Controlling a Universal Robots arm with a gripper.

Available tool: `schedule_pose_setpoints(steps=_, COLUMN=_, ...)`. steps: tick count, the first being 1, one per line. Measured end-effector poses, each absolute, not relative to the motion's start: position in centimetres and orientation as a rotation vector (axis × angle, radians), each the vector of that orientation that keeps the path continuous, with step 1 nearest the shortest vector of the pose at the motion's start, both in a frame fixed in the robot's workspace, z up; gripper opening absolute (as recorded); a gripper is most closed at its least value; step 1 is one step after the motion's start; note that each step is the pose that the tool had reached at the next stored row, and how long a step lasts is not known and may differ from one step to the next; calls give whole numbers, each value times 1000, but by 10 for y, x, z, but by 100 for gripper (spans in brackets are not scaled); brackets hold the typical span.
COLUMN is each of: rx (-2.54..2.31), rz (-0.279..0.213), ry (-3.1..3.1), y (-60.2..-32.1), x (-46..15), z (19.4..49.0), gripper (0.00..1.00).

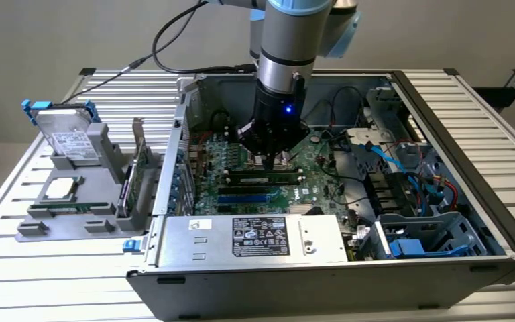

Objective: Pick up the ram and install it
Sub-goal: 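Press down the ram until it locks into place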

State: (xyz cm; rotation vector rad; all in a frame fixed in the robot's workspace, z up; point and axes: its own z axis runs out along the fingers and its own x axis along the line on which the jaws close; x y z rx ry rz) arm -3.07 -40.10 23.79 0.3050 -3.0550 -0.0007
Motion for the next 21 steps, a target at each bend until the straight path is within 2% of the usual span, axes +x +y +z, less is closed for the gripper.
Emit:
schedule_pose_setpoints(steps=13, rx=154, rz=-1, ry=-3066, y=-401, x=-32, z=239, gripper=10)
schedule_pose_setpoints(steps=21, rx=139, rz=30, ry=-3077, y=-401, x=-35, z=244, gripper=10)
